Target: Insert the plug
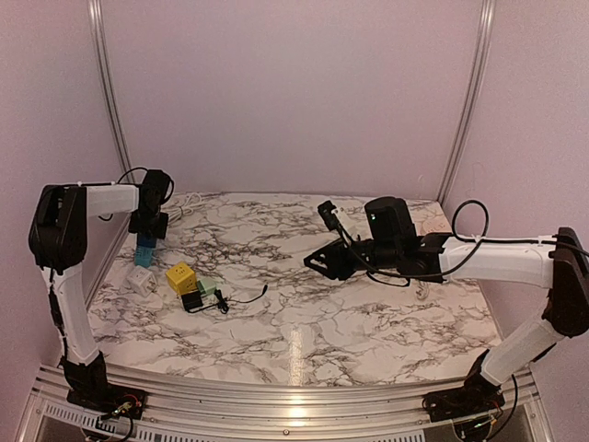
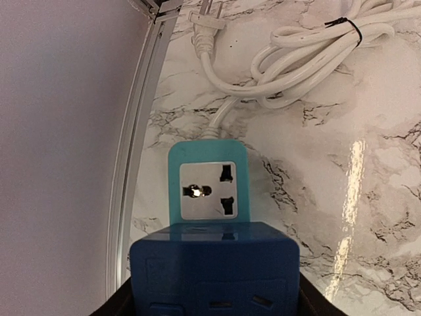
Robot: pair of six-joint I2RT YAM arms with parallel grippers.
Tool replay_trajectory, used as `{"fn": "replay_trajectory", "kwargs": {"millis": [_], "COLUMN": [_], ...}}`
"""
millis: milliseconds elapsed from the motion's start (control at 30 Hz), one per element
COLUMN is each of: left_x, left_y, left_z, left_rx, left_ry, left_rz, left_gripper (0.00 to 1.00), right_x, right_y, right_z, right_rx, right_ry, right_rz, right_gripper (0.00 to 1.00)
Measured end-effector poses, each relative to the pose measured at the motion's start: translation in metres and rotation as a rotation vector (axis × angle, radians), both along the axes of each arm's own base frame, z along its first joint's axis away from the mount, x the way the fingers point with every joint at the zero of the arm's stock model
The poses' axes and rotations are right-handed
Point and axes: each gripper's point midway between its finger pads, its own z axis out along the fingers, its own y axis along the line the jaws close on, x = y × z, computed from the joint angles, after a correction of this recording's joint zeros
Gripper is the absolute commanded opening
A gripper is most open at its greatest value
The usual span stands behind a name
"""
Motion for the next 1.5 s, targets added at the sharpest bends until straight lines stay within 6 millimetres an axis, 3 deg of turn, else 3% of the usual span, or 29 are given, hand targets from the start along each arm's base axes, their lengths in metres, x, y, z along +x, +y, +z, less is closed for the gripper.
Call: {"fn": "replay_trajectory", "kwargs": {"millis": [333, 400, 467, 633, 700, 833, 1067, 1367, 1500], "left_x": [-0.020, -0.024, -0.026, -0.027, -0.031, -0.038, -0.042, -0.048, -0.050], "left_y": [0.012, 0.013, 0.013, 0.015, 0.016, 0.023, 0.027, 0.030, 0.027], "left_z": [-0.001, -0.001, 0.000, 0.000, 0.000, 0.000, 0.007, 0.019, 0.025], "left_rx": [-0.027, -0.044, -0.057, -0.085, -0.091, -0.094, -0.093, -0.145, -0.218], "left_ry": [0.010, 0.011, 0.013, 0.009, 0.015, 0.027, 0.011, -0.025, -0.061], "left_rz": [0.005, 0.004, 0.003, 0.008, 0.021, 0.049, 0.082, 0.104, 0.110], "left_gripper": [0.10, 0.23, 0.44, 0.84, 0.93, 0.98, 0.98, 0.92, 0.84], "right_x": [-0.002, -0.002, -0.003, -0.005, -0.005, -0.005, -0.005, -0.007, -0.007], "right_y": [0.001, 0.002, 0.004, 0.006, 0.006, 0.006, 0.006, 0.007, 0.007], "right_z": [0.000, 0.002, 0.003, 0.003, 0.003, 0.003, 0.003, 0.002, 0.003], "right_rx": [0.004, 0.008, 0.014, 0.016, 0.016, 0.016, 0.016, 0.016, 0.017], "right_ry": [0.004, 0.000, -0.003, -0.003, -0.003, -0.003, -0.003, 0.001, 0.002], "right_rz": [0.006, 0.010, 0.014, 0.019, 0.019, 0.019, 0.020, 0.029, 0.031], "right_gripper": [0.37, 0.37, 0.37, 0.37, 0.37, 0.37, 0.37, 0.37, 0.37]}}
